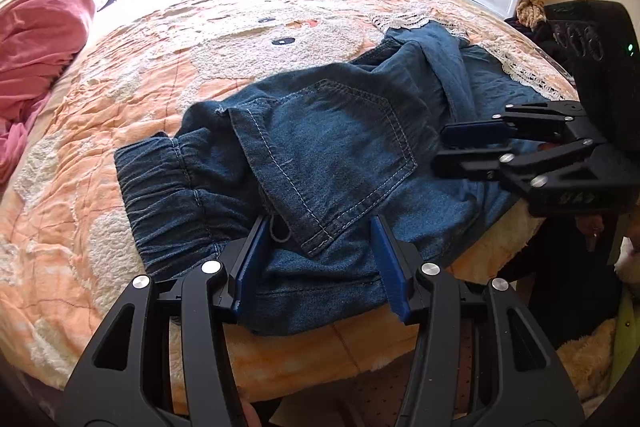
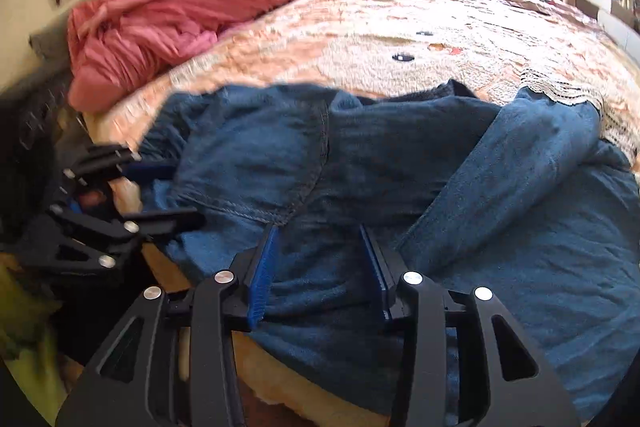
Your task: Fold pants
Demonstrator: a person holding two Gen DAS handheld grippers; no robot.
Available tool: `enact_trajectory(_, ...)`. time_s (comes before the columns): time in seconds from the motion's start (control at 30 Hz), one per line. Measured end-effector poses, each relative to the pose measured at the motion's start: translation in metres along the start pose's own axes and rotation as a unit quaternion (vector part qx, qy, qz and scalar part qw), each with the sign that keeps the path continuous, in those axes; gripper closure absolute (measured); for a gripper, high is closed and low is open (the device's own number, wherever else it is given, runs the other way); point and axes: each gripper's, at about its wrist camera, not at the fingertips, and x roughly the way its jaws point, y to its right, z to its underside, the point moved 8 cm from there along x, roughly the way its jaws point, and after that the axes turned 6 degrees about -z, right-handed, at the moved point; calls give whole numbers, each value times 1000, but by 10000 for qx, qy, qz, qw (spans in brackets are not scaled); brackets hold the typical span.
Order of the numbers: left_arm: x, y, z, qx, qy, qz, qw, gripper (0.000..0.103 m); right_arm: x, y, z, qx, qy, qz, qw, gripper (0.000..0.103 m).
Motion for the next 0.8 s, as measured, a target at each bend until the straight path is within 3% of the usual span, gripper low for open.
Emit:
enact_trajectory(0.17, -22, 4, -10, -95, 123, 133, 9998, 51, -47, 18, -12, 274, 568, 129, 9979, 50)
enact_trajectory(0.33, -44, 6, -26, -92, 351, 85, 9993, 45, -80, 54, -8, 609, 781, 705, 9926, 43)
enact_trajectory(0.53, -39, 34, -55, -40, 480, 574, 9972, 41, -103, 92, -9, 855, 937, 1304, 9833, 34)
enact_trajectory(0.8, -11, 91, -78, 151, 323, 1286, 9911, 40, -119, 122, -9, 1104, 1024, 1690, 9740, 18)
